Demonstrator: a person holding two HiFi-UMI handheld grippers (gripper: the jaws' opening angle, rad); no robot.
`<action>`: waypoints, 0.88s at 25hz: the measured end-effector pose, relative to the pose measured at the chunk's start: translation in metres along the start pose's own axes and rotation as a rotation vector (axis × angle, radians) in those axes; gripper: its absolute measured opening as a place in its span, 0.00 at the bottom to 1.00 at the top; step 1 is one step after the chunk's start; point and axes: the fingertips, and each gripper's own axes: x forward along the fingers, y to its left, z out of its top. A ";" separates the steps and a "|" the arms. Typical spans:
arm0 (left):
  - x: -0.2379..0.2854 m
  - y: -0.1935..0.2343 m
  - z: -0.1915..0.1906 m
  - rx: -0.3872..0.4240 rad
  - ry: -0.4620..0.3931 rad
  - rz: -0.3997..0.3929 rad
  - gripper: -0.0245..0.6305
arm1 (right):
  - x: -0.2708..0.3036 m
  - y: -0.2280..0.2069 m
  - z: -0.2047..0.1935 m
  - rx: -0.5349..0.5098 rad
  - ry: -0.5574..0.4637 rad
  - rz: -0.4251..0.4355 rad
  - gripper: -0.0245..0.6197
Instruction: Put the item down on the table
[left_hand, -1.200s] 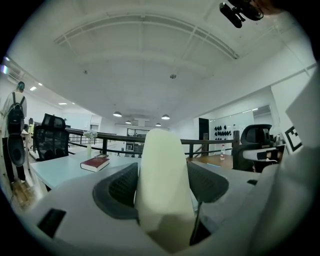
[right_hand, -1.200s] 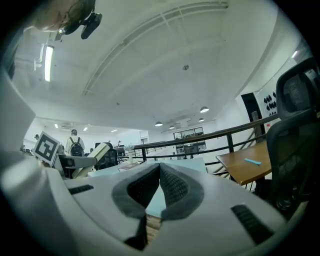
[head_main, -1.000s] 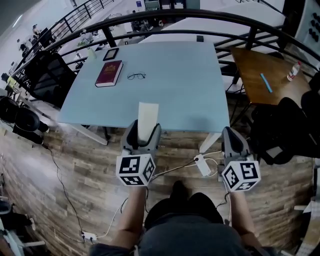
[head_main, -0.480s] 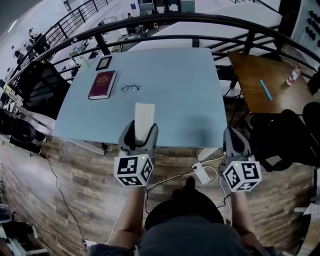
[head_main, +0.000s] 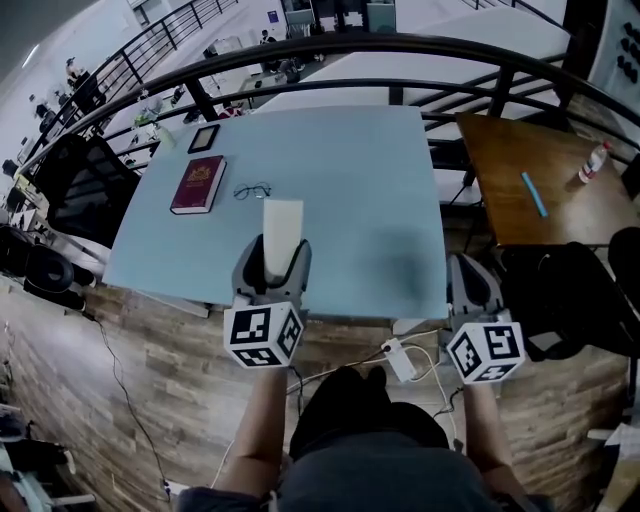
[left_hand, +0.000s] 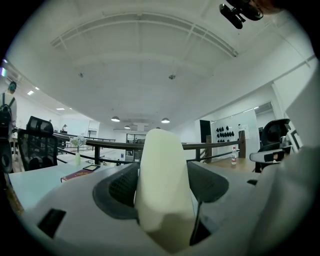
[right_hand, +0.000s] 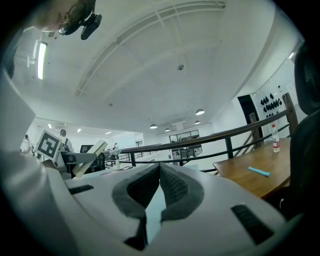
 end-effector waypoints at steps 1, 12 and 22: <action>0.004 -0.002 0.001 -0.001 -0.003 0.000 0.51 | 0.001 -0.003 0.000 0.000 0.000 0.001 0.04; 0.052 -0.005 0.003 0.012 0.007 -0.018 0.51 | 0.028 -0.022 -0.004 0.015 0.014 -0.006 0.04; 0.132 0.002 -0.008 0.024 0.056 -0.085 0.51 | 0.076 -0.028 -0.002 0.030 0.021 -0.040 0.04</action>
